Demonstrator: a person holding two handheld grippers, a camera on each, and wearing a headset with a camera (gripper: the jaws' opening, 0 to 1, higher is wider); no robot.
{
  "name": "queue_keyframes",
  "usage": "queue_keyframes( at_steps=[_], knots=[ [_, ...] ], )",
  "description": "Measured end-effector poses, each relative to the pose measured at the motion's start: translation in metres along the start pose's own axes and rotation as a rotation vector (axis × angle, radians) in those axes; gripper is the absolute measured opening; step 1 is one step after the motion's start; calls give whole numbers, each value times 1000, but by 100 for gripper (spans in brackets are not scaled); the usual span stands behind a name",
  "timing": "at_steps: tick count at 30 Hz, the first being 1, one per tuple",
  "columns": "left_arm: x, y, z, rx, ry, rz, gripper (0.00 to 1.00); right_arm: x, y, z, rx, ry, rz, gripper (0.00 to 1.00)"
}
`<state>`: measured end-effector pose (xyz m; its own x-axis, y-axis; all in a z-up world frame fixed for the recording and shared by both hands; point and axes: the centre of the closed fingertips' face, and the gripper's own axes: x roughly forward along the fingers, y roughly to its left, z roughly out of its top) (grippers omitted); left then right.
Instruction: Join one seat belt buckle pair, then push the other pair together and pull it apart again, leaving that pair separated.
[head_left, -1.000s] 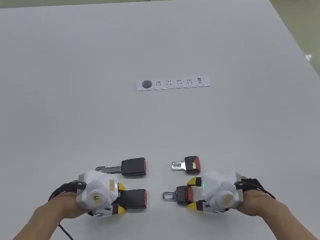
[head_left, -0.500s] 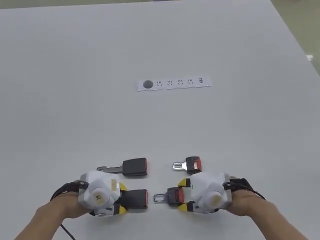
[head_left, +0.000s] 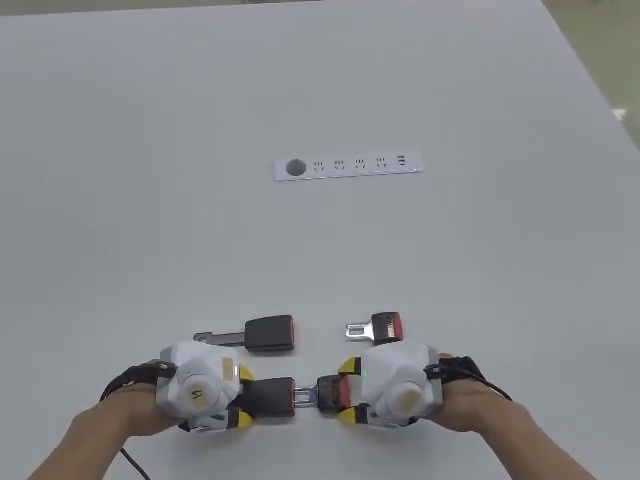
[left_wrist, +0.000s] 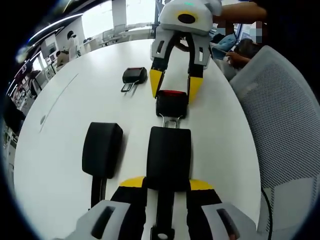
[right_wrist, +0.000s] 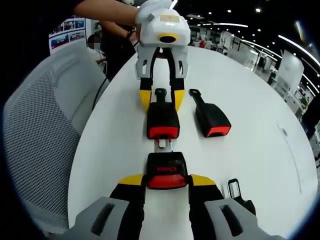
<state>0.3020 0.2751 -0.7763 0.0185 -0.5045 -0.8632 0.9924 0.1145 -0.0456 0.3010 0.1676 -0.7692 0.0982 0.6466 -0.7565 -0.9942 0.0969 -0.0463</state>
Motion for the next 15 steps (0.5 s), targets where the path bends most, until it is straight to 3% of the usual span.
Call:
queue_keyframes(
  at_steps=[5, 15],
  knots=[
    [4, 1, -3, -4, -7, 2, 31, 4, 3, 6, 2, -15, -3, 30],
    [4, 2, -2, -3, -12, 5, 31, 6, 1, 1, 8, -14, -9, 30]
  ],
)
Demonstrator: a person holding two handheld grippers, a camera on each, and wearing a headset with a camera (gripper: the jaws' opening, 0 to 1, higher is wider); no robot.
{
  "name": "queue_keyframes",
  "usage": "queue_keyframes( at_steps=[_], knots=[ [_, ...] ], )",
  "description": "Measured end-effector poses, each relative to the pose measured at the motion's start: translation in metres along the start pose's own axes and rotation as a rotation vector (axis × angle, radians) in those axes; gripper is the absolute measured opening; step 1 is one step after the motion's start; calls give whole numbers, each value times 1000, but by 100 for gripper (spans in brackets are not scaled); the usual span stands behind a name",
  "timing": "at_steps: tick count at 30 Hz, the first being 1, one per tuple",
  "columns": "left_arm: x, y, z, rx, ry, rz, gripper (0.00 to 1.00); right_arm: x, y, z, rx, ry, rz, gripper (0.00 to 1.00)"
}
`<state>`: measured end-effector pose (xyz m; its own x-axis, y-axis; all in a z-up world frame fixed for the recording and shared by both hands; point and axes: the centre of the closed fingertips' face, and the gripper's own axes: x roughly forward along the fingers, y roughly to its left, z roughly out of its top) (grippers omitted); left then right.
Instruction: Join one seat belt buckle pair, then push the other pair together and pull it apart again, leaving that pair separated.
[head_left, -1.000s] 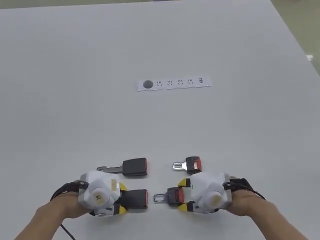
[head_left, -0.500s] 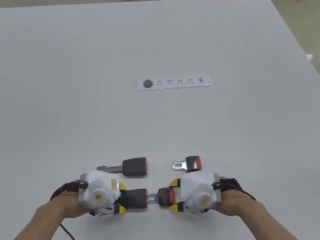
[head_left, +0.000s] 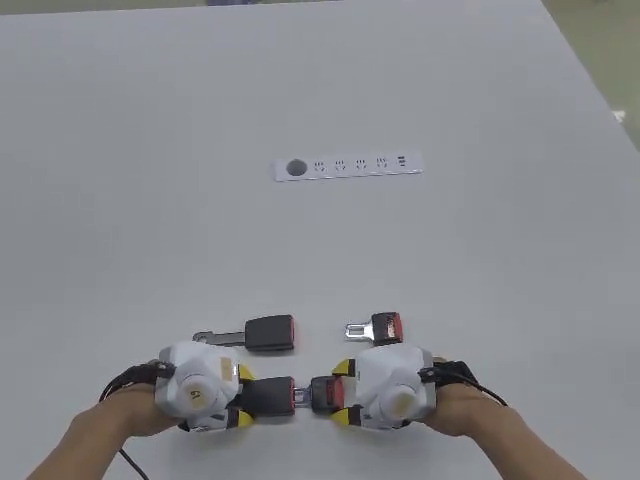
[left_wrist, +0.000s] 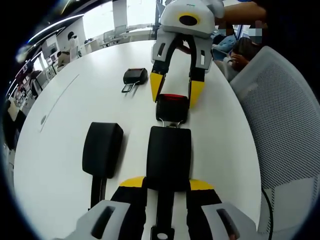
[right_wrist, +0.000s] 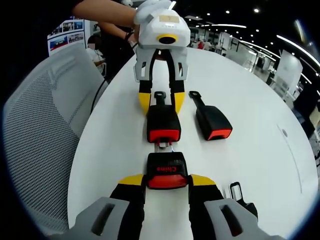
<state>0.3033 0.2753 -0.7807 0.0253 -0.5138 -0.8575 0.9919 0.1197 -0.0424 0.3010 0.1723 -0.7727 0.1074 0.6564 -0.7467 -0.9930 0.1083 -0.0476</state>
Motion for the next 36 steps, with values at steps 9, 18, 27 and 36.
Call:
queue_keyframes(
  at_steps=[9, 18, 27, 36],
  knots=[
    [0, 0, 0, 4, -6, 1, 31, 0, 1, 1, 3, -9, -1, 29],
    [0, 0, 0, 11, -7, 1, 30, 0, 1, 4, -7, 3, 4, 28],
    [-1, -1, 2, 3, -11, 4, 30, 2, 3, 6, 9, 9, 3, 28],
    [-5, -3, 8, 5, -13, 3, 30, 5, 3, 7, 16, 20, -3, 28]
  ],
)
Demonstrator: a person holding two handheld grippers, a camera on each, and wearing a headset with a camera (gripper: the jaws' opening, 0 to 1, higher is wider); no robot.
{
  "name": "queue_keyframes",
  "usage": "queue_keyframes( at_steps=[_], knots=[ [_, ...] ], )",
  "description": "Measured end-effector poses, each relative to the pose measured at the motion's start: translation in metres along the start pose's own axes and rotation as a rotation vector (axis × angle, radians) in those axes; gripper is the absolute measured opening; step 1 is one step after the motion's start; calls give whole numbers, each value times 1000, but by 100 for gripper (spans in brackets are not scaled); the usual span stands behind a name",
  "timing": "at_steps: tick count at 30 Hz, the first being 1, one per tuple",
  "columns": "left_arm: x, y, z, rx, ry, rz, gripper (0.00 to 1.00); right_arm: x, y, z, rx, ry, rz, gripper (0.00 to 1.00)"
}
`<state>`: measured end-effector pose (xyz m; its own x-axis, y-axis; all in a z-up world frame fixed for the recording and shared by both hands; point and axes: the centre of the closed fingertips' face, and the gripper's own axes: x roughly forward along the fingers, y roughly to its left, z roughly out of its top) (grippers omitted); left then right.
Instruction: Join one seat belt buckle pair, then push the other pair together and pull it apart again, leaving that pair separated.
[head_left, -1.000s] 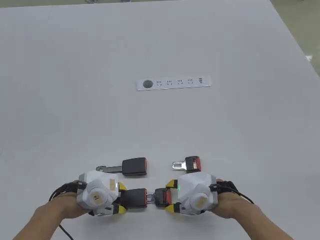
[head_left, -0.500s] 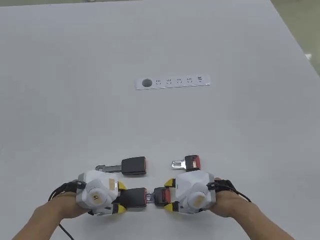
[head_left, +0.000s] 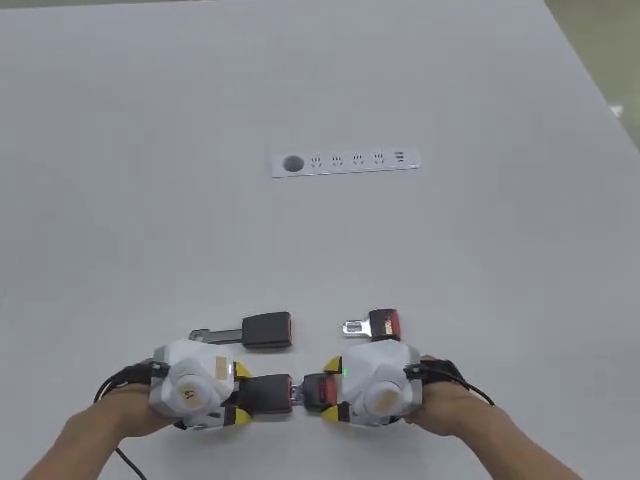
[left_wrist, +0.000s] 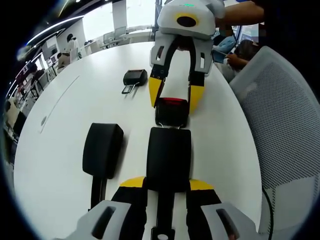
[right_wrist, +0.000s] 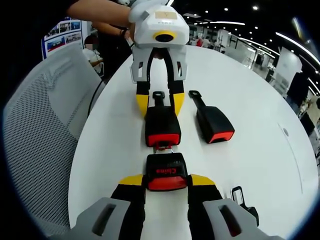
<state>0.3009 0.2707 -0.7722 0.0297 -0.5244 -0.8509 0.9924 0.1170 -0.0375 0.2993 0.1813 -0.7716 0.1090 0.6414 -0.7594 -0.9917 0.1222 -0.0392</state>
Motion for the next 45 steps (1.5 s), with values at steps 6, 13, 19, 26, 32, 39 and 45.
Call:
queue_keyframes(
  at_steps=[6, 13, 19, 26, 32, 39, 45],
  knots=[
    [1, 1, -1, 1, 6, 0, 30, 9, 3, 9, 20, -14, -7, 27],
    [2, 4, -5, 0, 4, -1, 30, 10, 1, 10, 35, -18, -15, 27],
    [3, 5, -7, 0, 7, -2, 30, 11, 3, 8, 35, -15, -20, 28],
    [2, 3, -7, 10, 8, -2, 30, 6, 4, 4, -8, -38, -6, 28],
    [2, 2, -3, 2, 31, 2, 30, -2, 7, 11, 0, -26, -10, 28],
    [2, 2, -6, 14, 36, 0, 30, -2, 3, 7, 9, -42, -2, 27],
    [1, 2, -1, -12, 40, -3, 30, 3, 3, 5, -1, -34, 3, 28]
  ],
)
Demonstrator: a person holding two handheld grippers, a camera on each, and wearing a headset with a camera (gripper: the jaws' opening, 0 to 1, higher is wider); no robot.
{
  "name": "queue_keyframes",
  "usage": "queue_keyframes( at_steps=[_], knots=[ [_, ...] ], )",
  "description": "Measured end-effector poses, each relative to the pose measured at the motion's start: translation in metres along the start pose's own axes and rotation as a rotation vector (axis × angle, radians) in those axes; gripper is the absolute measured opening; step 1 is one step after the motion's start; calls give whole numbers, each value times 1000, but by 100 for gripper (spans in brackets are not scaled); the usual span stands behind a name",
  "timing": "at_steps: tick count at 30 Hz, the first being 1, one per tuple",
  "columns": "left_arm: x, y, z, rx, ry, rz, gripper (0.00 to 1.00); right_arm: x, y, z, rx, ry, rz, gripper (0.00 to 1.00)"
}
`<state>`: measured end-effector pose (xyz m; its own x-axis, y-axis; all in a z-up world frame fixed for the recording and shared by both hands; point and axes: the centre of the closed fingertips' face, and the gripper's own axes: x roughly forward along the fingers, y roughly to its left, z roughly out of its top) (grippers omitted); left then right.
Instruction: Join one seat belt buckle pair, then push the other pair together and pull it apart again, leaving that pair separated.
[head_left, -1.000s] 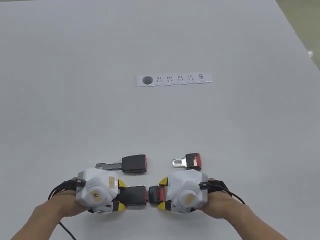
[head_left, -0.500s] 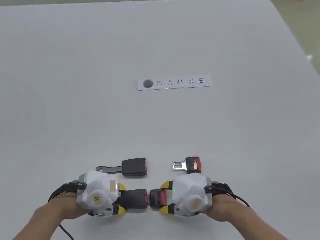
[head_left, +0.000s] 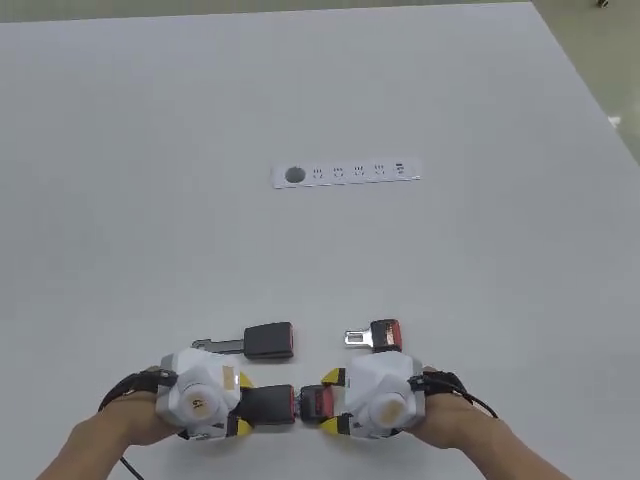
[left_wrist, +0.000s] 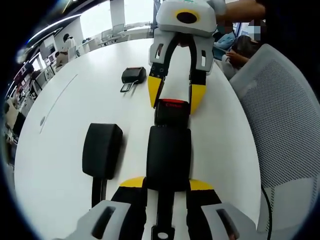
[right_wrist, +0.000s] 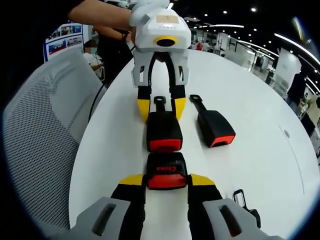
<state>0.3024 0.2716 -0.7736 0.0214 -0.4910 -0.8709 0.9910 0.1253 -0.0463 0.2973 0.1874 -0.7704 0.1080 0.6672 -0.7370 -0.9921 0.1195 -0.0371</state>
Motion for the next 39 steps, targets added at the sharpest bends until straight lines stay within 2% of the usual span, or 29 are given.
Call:
queue_keyframes(
  at_steps=[5, 9, 11, 13, 14, 20, 28, 31, 35, 36, 39],
  knots=[
    [0, -1, -2, -4, -21, 10, 30, 1, -3, -2, 0, -3, 1, 28],
    [1, -1, -3, 7, -15, 4, 31, 2, -2, -1, -5, 25, 9, 29],
    [2, -1, -4, 12, -27, 7, 31, 3, -2, -1, -4, 38, 5, 30],
    [1, -1, 0, 14, -36, 11, 32, 3, -2, -2, -4, 40, 4, 30],
    [1, -1, -3, 12, -37, 13, 32, 4, -3, -3, -6, 40, 3, 30],
    [0, -1, -1, 13, -21, 30, 36, 4, 0, -2, -14, 49, 1, 33],
    [-5, -6, 3, 1, -15, 30, 44, -7, 4, -1, -27, 65, 0, 43],
    [-10, -6, 7, -5, -25, 38, 45, -10, 2, 0, -33, 56, -7, 44],
    [-14, -3, 6, -12, -32, 50, 46, -20, 0, 3, -30, 53, -16, 47],
    [-14, 0, 5, -20, -40, 54, 47, -23, -1, 4, -30, 50, -19, 48],
    [-20, 4, 10, -49, -75, 70, 49, -27, -5, 2, -30, 45, -26, 50]
  ],
)
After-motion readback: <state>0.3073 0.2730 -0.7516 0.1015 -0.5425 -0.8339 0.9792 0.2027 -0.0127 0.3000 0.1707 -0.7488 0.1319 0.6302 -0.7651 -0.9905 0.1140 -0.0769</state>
